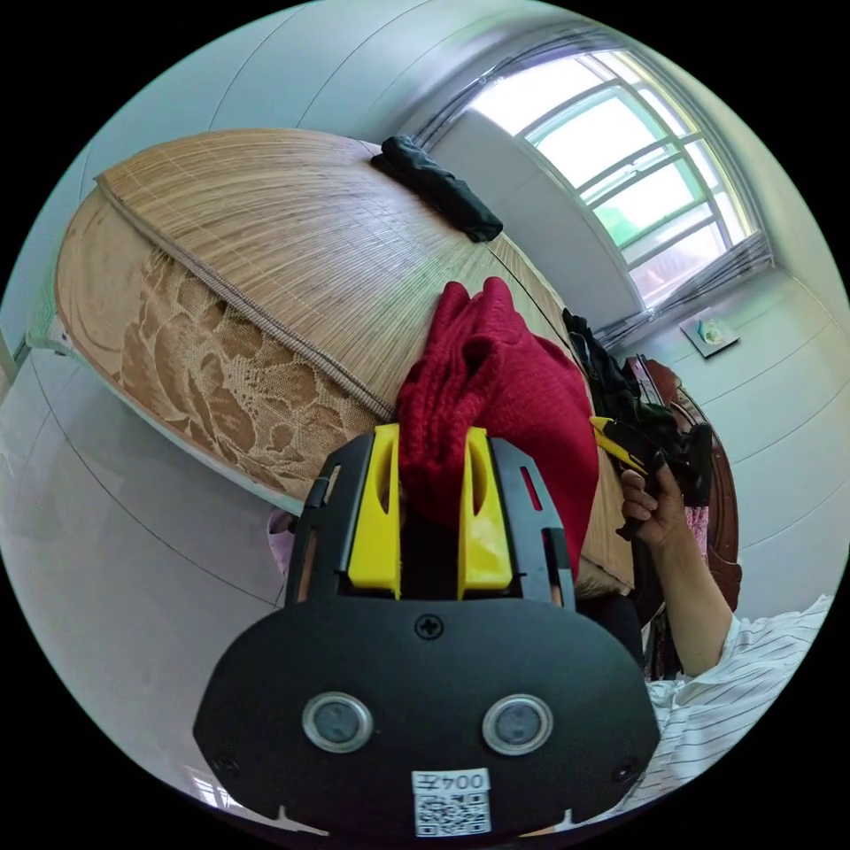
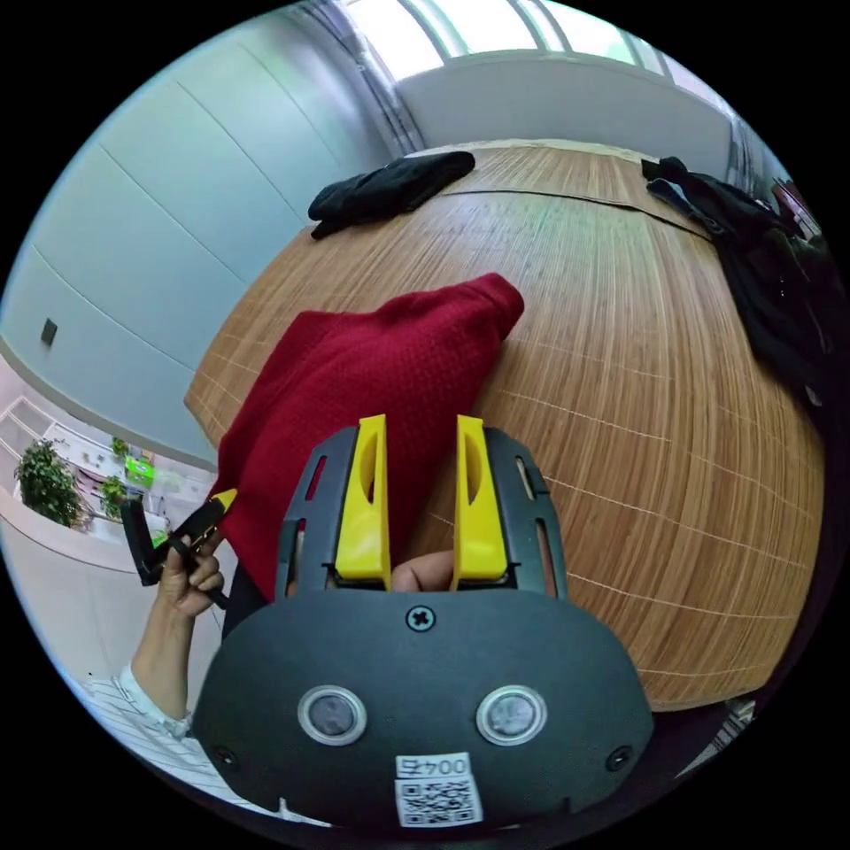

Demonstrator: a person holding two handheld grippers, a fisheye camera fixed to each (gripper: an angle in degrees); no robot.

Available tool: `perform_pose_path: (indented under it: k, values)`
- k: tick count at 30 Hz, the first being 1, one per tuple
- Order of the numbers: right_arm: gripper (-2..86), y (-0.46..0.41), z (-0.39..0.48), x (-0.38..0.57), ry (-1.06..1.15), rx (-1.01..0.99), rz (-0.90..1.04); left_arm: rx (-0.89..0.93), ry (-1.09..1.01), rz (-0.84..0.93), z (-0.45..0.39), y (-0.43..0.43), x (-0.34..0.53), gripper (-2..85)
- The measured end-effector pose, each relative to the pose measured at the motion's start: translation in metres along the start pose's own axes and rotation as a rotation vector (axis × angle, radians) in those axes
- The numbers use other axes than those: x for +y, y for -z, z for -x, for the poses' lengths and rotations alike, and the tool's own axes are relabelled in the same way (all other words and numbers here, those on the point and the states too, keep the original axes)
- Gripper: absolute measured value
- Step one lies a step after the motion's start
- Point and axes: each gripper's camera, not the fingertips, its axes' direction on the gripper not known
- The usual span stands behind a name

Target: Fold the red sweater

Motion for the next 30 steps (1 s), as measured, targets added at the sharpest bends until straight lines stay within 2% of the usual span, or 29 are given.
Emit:
perform_pose_path:
  k: [2, 4, 7, 11, 14, 19, 25, 30]
  values:
    - [8.7, 0.022, 0.008, 0.012, 0.004, -0.086, -0.125, 0.049, 0.036, 0.016, 0.009, -0.001, 0.0, 10.2]
    - [9.7, 0.023, 0.027, 0.014, 0.057, -0.152, -0.135, 0.056, 0.037, 0.008, 0.01, -0.001, 0.001, 10.4]
    - [11.8, 0.002, 0.08, 0.004, 0.163, -0.198, -0.029, -0.008, -0.014, -0.013, -0.001, 0.0, 0.003, 10.5]
    - [12.6, -0.038, 0.173, -0.01, 0.314, -0.121, 0.045, -0.073, -0.057, -0.027, -0.011, 0.001, 0.005, 10.8]
    - [12.7, -0.051, 0.207, -0.011, 0.325, -0.112, 0.054, -0.04, -0.046, -0.031, -0.004, 0.007, 0.005, 11.8]
    - [11.5, -0.028, 0.191, 0.033, 0.295, -0.153, 0.016, 0.052, -0.034, -0.06, 0.024, 0.042, 0.017, 13.0]
    - [11.3, -0.014, 0.132, 0.12, 0.113, -0.283, 0.05, 0.256, 0.034, -0.069, 0.048, 0.045, 0.023, 11.9]
    - [12.6, -0.012, 0.12, 0.189, 0.162, -0.194, 0.077, 0.232, 0.023, -0.064, 0.038, 0.036, 0.014, 12.2]
